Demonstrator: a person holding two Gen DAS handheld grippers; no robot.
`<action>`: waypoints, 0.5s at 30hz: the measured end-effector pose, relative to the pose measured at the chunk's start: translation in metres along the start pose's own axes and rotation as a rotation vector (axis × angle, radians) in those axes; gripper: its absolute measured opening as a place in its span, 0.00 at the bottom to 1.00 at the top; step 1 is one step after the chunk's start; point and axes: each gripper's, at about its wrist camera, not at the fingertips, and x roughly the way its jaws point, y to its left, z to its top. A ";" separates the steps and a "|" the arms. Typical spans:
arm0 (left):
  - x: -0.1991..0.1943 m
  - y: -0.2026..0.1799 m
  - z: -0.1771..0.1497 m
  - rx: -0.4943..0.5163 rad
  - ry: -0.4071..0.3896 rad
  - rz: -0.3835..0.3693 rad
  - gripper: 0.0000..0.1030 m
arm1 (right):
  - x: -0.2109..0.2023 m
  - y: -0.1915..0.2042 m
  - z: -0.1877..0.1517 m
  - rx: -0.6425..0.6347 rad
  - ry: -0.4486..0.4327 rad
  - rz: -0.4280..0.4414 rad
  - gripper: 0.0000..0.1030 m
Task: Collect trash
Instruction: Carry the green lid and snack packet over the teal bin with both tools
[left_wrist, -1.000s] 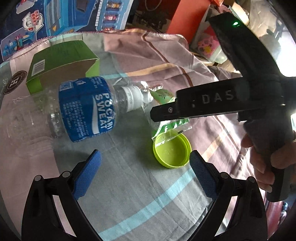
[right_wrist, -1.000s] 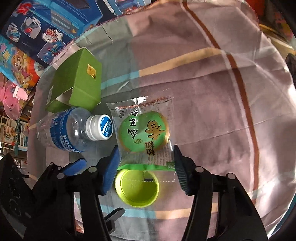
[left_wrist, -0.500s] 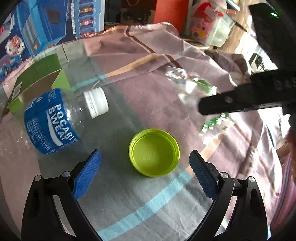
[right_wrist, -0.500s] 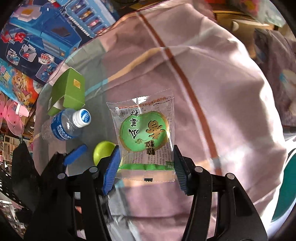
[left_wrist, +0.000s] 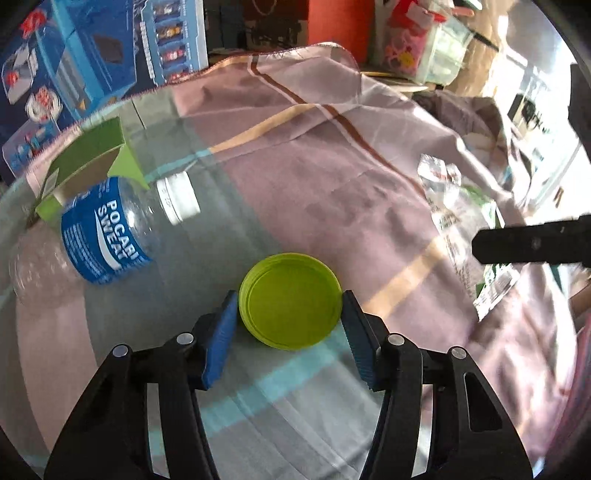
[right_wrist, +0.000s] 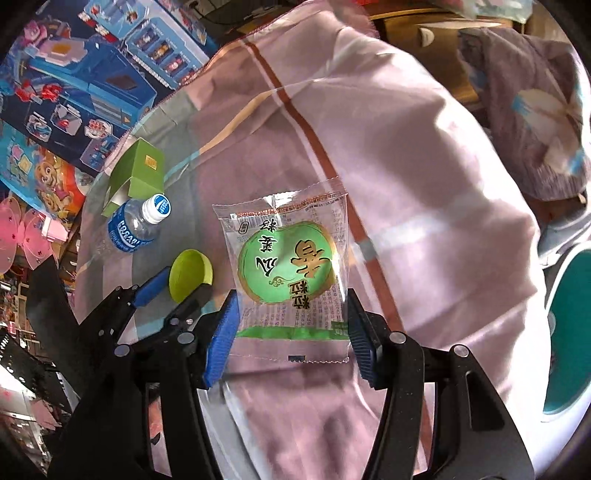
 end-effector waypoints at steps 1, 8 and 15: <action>-0.006 -0.002 0.000 -0.009 0.000 -0.021 0.55 | -0.004 -0.004 -0.003 0.006 -0.006 0.004 0.52; -0.035 -0.046 -0.001 0.061 -0.017 -0.071 0.55 | -0.032 -0.041 -0.025 0.069 -0.050 0.013 0.52; -0.047 -0.097 -0.003 0.136 -0.009 -0.110 0.55 | -0.070 -0.089 -0.052 0.148 -0.118 0.017 0.52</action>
